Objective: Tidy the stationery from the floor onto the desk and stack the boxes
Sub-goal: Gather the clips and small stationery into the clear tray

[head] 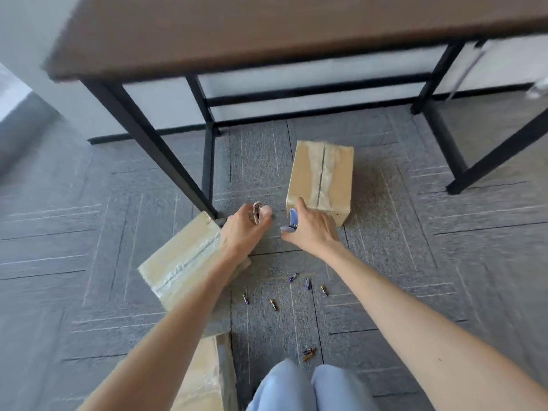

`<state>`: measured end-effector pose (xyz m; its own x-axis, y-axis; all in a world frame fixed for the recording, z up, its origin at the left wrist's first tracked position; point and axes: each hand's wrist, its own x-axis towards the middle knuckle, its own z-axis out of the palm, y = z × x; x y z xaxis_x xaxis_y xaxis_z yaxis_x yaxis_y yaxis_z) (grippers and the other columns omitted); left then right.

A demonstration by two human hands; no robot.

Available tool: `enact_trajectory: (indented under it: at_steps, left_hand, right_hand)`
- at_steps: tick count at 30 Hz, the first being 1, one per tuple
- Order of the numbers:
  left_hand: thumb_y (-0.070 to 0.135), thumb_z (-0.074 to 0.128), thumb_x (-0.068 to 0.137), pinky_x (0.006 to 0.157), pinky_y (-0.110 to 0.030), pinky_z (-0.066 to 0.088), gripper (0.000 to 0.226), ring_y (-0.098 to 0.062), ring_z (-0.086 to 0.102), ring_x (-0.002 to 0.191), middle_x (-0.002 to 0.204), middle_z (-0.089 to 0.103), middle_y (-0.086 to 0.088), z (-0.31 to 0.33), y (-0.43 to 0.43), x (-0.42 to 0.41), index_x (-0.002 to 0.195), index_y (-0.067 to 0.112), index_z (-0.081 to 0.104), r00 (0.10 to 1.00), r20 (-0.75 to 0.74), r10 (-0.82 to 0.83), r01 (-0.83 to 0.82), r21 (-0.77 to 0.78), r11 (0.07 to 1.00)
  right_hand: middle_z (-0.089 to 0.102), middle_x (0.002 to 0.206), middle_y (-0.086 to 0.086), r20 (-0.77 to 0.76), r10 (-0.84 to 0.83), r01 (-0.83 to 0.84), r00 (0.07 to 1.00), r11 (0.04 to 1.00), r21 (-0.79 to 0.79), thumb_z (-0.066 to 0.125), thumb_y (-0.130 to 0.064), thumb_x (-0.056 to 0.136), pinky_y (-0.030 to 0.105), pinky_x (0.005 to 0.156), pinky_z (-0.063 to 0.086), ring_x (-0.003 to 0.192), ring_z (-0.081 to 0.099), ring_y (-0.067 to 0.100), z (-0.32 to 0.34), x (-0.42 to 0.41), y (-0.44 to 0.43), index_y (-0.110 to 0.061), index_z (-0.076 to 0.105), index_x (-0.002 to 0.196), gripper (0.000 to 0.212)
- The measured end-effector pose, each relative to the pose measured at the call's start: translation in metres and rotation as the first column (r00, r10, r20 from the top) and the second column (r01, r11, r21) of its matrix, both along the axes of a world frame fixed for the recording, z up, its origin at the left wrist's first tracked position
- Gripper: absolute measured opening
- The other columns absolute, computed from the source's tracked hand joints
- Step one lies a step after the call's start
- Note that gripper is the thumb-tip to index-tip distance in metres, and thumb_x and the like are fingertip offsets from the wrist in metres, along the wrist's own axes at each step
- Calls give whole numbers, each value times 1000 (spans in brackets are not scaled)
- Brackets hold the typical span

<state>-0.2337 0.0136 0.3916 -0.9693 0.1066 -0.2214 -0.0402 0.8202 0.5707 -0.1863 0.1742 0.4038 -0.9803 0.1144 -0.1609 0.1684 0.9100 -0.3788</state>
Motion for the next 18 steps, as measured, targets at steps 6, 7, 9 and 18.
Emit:
enact_trajectory:
  at_steps: [6, 7, 9, 18]
  left_hand:
    - [64, 43, 84, 58, -33, 41, 42, -23, 56, 70, 82, 61, -2, 195, -6, -7, 74, 24, 50, 1000, 14, 0, -1, 19, 1000]
    - [64, 42, 84, 58, -32, 40, 41, -23, 55, 70, 88, 60, -4, 222, -7, -8, 73, 25, 49, 1000, 25, -5, 4, 21, 1000]
    - [61, 45, 87, 63, -34, 41, 39, -25, 57, 77, 102, 56, -3, 269, -7, -10, 84, 23, 55, 998, 47, -30, 29, 11, 1000]
    - [56, 50, 91, 74, -33, 41, 43, -21, 55, 88, 119, 53, -2, 404, 30, -37, 110, 18, 59, 992, 13, -127, 125, 93, 988]
  right_hand:
    - [47, 66, -7, -17, -59, 59, 998, 998, -11, 65, -46, 82, 29, 50, 26, 57, 49, 22, 200, -2, -6, -17, 36, 95, 43]
    - [48, 66, -7, -11, -74, 74, 997, 997, -8, 64, -48, 83, 29, 48, 26, 58, 52, 22, 228, -2, -6, -18, 37, 95, 42]
    - [51, 70, -6, -8, -116, 116, 993, 993, 1, 62, -49, 84, 28, 47, 27, 62, 58, 23, 278, -3, -3, -17, 42, 104, 43]
    - [62, 81, -3, -92, -290, 287, 953, 957, -47, 63, -42, 83, 29, 55, 38, 71, 63, 22, 411, -29, 38, -16, 40, 103, 40]
